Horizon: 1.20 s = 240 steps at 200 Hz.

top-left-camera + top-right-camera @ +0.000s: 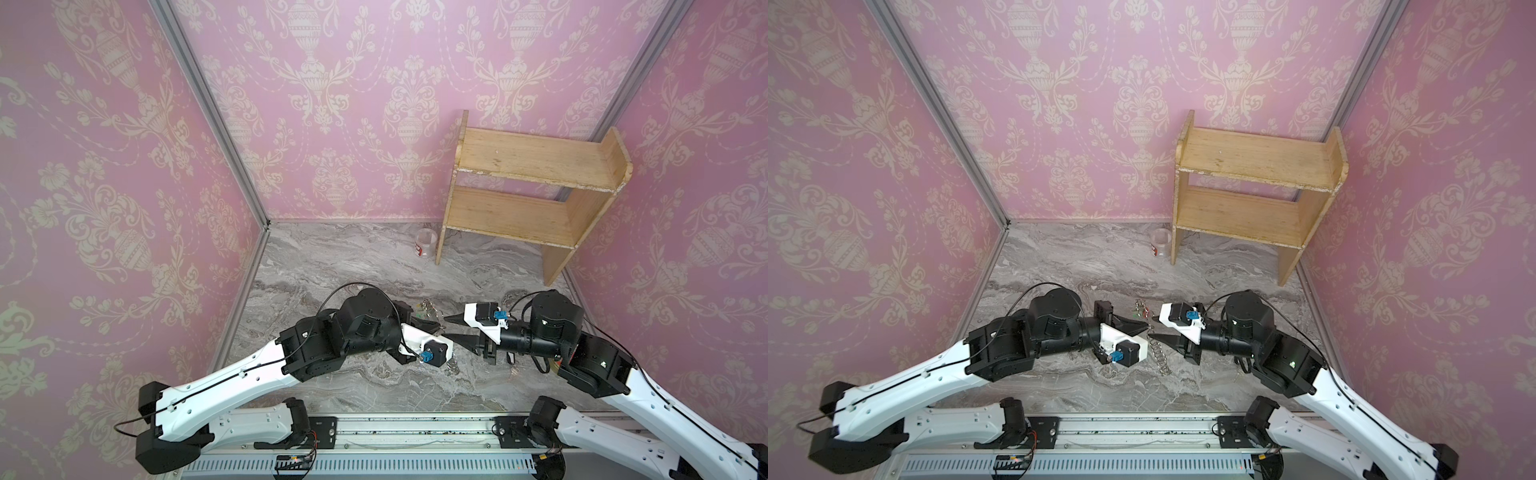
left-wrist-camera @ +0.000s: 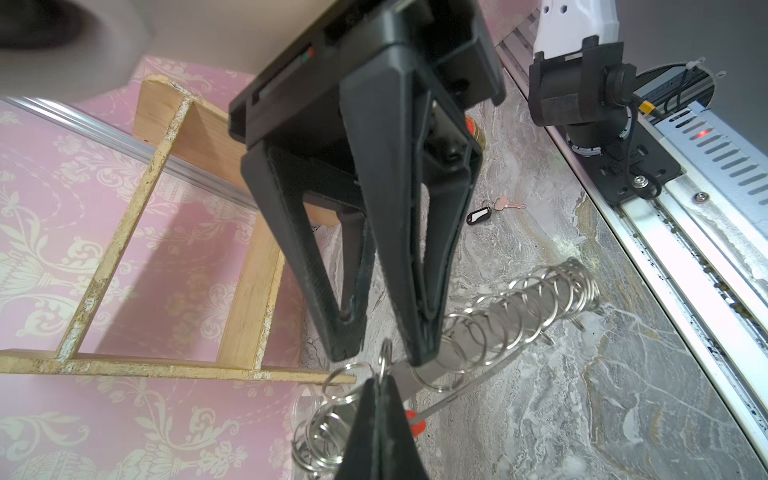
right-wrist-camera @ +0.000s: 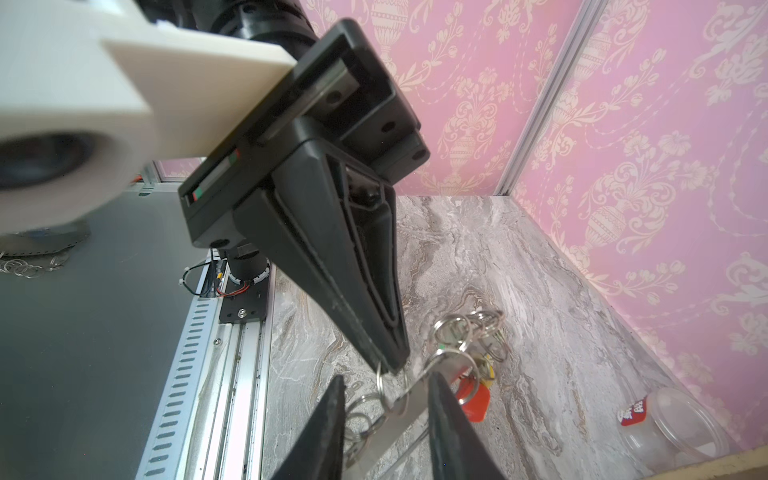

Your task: Put the keys on the keyring

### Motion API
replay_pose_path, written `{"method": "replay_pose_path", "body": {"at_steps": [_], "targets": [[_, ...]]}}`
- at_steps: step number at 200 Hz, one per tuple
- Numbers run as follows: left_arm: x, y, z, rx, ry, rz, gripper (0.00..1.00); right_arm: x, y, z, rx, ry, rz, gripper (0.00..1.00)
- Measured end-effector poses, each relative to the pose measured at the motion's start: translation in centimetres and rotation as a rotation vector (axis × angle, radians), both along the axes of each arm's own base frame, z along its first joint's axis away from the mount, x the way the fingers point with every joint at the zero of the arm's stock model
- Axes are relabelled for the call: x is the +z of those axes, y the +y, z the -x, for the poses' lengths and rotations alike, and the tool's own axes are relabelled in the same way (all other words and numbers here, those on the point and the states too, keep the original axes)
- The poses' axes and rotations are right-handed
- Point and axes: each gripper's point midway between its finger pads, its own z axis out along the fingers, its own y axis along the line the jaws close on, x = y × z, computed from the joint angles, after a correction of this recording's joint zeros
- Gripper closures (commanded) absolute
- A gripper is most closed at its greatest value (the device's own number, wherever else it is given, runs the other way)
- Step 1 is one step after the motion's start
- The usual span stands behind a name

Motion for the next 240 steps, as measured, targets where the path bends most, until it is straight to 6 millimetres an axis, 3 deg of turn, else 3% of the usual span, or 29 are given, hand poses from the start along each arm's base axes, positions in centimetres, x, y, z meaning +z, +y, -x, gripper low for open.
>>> {"method": "replay_pose_path", "body": {"at_steps": [240], "targets": [[1.0,0.0,0.4,0.015,0.090,0.005,1.00,0.3,0.3,0.1,0.002,-0.050,-0.023,0.95]]}}
